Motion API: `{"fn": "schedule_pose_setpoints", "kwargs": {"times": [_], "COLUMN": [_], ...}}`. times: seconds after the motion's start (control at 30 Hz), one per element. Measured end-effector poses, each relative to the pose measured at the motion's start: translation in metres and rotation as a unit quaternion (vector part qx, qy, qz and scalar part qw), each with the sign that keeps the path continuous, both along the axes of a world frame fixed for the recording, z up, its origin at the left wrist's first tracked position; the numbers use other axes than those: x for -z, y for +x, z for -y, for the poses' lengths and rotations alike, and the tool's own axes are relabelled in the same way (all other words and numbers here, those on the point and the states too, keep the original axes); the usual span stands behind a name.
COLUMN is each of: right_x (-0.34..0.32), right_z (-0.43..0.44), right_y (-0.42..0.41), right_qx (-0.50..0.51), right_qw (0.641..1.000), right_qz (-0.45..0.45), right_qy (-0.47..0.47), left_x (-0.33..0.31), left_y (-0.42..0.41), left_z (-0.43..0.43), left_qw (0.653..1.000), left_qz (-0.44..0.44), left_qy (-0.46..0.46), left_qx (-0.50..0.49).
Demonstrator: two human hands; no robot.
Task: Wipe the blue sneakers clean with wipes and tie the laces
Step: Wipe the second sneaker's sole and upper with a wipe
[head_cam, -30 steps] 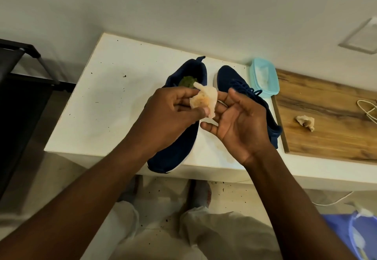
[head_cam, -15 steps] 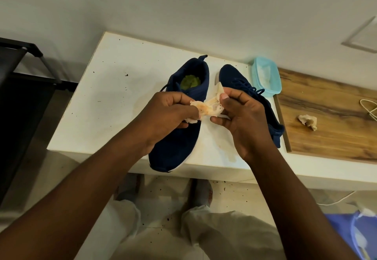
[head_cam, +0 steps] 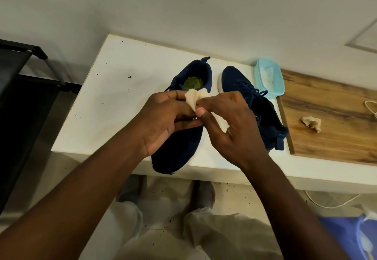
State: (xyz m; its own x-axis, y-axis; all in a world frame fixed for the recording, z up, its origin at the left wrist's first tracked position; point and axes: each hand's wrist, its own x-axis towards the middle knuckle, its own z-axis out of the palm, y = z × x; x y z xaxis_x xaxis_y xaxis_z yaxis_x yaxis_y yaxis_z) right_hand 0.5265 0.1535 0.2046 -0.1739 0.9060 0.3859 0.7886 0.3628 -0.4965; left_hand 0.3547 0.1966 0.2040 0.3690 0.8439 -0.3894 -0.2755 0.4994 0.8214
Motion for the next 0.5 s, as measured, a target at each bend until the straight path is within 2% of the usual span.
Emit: {"fn": "schedule_pose_setpoints", "kwargs": {"times": [0.1, 0.23, 0.43, 0.5], "right_x": [0.0003, -0.0017, -0.0055, -0.0084], "right_z": [-0.0001, 0.0001, -0.0002, 0.0001], "right_y": [0.0005, 0.0012, -0.0035, -0.0074], "right_qx": [0.015, 0.046, 0.023, 0.031], "right_qw": [0.998, 0.984, 0.989, 0.986], "right_qz": [-0.058, -0.171, -0.145, -0.163], "right_qy": [0.007, 0.012, -0.002, -0.006], "left_x": [-0.0035, -0.0039, -0.0066, -0.0023], "left_y": [-0.0017, 0.0011, 0.0017, 0.0017], "left_z": [-0.0006, -0.0006, 0.0003, -0.0005], "left_qw": [0.998, 1.0, 0.999, 0.998], "left_qz": [0.052, -0.019, 0.005, 0.003], "left_qy": [-0.017, 0.007, -0.046, -0.051], "left_qx": [0.009, 0.004, -0.022, -0.04]}}
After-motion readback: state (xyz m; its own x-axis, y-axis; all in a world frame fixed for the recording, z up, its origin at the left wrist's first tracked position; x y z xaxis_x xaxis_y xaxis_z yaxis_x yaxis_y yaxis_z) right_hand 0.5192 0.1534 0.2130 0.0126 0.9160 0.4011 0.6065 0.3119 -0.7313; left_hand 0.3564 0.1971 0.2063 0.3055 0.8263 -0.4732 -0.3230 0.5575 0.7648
